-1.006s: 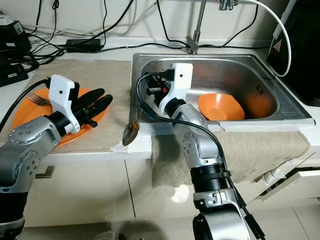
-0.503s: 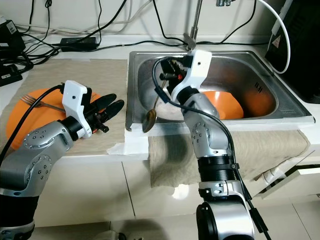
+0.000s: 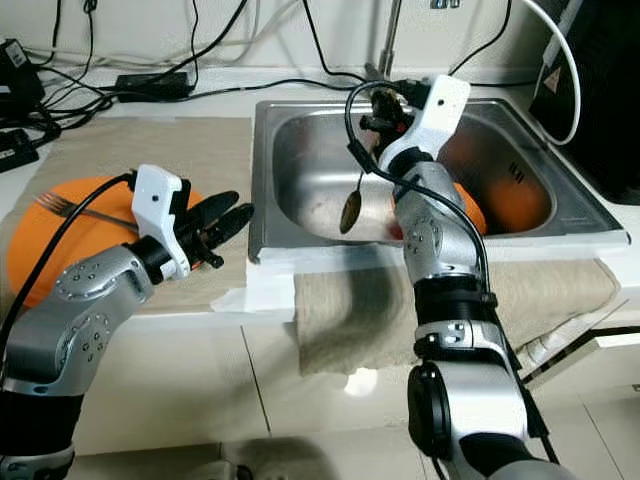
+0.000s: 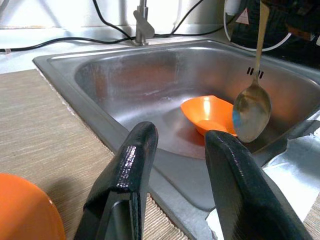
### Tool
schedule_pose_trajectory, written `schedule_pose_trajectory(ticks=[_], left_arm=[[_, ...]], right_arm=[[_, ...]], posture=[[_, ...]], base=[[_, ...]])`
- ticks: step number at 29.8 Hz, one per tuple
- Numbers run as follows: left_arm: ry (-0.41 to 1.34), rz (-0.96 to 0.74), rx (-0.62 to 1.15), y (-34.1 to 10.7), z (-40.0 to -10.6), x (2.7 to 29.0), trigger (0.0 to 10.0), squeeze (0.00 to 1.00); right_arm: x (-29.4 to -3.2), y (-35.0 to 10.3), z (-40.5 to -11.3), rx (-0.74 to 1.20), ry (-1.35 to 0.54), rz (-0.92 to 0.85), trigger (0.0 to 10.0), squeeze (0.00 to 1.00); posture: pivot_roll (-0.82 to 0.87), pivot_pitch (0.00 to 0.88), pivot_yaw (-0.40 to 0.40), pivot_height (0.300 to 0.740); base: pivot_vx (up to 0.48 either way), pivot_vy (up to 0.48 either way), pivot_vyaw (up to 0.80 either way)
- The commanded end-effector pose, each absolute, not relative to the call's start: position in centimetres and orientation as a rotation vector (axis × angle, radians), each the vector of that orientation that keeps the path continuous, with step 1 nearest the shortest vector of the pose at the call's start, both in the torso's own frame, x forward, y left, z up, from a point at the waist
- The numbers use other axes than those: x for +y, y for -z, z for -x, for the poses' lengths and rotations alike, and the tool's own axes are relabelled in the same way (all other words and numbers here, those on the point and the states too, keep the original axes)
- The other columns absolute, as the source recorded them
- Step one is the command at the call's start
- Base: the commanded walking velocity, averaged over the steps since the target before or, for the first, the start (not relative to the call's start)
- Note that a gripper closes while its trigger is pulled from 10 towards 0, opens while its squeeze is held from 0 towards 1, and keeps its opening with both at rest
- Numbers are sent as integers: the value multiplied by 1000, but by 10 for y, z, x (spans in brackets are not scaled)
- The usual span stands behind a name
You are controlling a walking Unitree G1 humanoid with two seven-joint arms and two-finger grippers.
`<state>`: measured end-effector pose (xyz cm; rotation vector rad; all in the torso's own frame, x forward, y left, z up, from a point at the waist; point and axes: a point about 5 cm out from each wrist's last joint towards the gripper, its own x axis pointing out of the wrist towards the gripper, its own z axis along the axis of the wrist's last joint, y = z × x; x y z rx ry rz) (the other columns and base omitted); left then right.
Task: Kitchen organization
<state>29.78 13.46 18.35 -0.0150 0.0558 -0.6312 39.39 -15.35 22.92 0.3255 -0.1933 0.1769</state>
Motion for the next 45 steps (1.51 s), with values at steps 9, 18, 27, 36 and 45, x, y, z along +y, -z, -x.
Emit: schedule_pose_trajectory(ticks=[9, 18, 27, 36, 45], left_arm=[[643, -3, 39, -186, -295, 131, 10000, 0], [642, -7, 40, -187, -295, 132, 10000, 0], [639, -8, 39, -187, -295, 133, 10000, 0], [643, -13, 39, -188, -295, 133, 10000, 0], [639, -15, 37, -189, -295, 133, 10000, 0]], right_arm=[[-182, -206, -401, -137, -22, -232, 0, 0], [-183, -174, -399, -4, -37, -44, 392, 0], [-178, -157, -397, 74, -72, 118, 10000, 0], [-176, -140, -393, 168, -89, 276, 10000, 0], [-176, -138, -393, 183, -83, 280, 10000, 1000]], posture=[[79, 12, 10, 740], [82, 17, 12, 740], [85, 21, 13, 740], [83, 25, 17, 740], [86, 29, 15, 740]], base=[[0, 0, 0], [0, 0, 0], [0, 0, 0], [0, 0, 0], [0, 0, 0]])
